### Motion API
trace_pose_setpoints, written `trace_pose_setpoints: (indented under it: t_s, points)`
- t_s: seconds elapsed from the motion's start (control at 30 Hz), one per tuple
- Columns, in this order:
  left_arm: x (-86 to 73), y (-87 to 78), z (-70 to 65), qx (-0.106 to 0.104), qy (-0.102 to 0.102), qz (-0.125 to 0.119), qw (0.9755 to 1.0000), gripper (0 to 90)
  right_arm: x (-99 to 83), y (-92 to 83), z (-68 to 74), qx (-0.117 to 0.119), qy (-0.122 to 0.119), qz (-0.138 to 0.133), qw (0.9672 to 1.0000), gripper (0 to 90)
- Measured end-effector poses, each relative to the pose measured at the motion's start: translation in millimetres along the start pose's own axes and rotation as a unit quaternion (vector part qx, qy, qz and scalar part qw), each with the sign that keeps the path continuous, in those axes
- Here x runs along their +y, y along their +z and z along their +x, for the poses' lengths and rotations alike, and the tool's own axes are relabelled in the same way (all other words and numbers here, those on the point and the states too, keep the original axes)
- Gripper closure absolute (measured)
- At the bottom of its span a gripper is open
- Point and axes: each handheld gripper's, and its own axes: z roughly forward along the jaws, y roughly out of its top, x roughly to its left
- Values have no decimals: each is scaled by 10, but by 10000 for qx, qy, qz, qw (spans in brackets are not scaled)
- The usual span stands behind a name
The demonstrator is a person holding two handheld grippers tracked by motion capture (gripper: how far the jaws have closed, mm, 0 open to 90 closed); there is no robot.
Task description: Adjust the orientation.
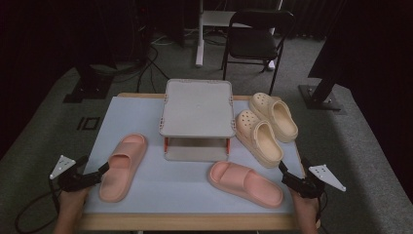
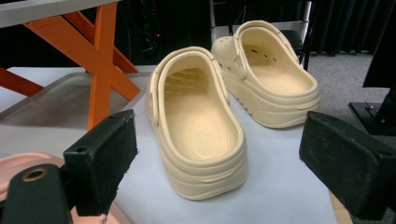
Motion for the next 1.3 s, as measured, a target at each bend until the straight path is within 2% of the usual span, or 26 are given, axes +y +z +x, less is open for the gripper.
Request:
trace_pose_setpoints:
  t_s: [0.1, 0.27, 0.33, 0.4, 0.5, 0.57, 0.6, 0.7, 0.9, 1.03, 1.2, 1.3]
  points:
    - [46, 103, -22, -40, 105, 81, 9999, 4, -2, 2, 18, 39, -9, 12, 10000, 108]
    - [65, 203, -38, -108, 169, 169, 9997, 14, -12, 7, 18, 81, -13, 48, 10000, 108]
    - [68, 271, -49, -149, 266, 309, 9991, 15, -16, 12, 13, 76, -9, 76, 9999, 108]
    - [65, 290, -50, -131, 286, 336, 9989, 57, -19, 17, 11, 95, -7, 69, 9999, 108]
    - [58, 356, -49, -178, 333, 494, 9981, 73, -22, 21, 13, 101, -13, 89, 9999, 108]
    - [60, 379, -53, -189, 360, 551, 9977, 152, -24, 22, 14, 104, -27, 98, 9999, 108]
    - [62, 385, -56, -231, 368, 576, 9974, 155, -24, 22, 15, 116, -22, 107, 9999, 108]
    - [54, 405, -82, -187, 518, 651, 9964, 321, -24, 21, 11, 115, -13, 111, 9999, 108]
    - [56, 422, -89, -79, 515, 555, 9971, 541, -21, 26, 5, 95, -3, 122, 9999, 108]
    - [55, 427, -126, 3, 661, 516, 9965, 642, -25, 47, 9, 80, -33, 136, 9999, 108]
    - [55, 427, -155, 270, 767, 490, 9955, 709, -61, 110, 55, -72, -307, 249, 9992, 107]
    - [60, 412, -176, 378, 847, 466, 9946, 747, -59, 104, 65, 32, -335, 227, 9992, 107]
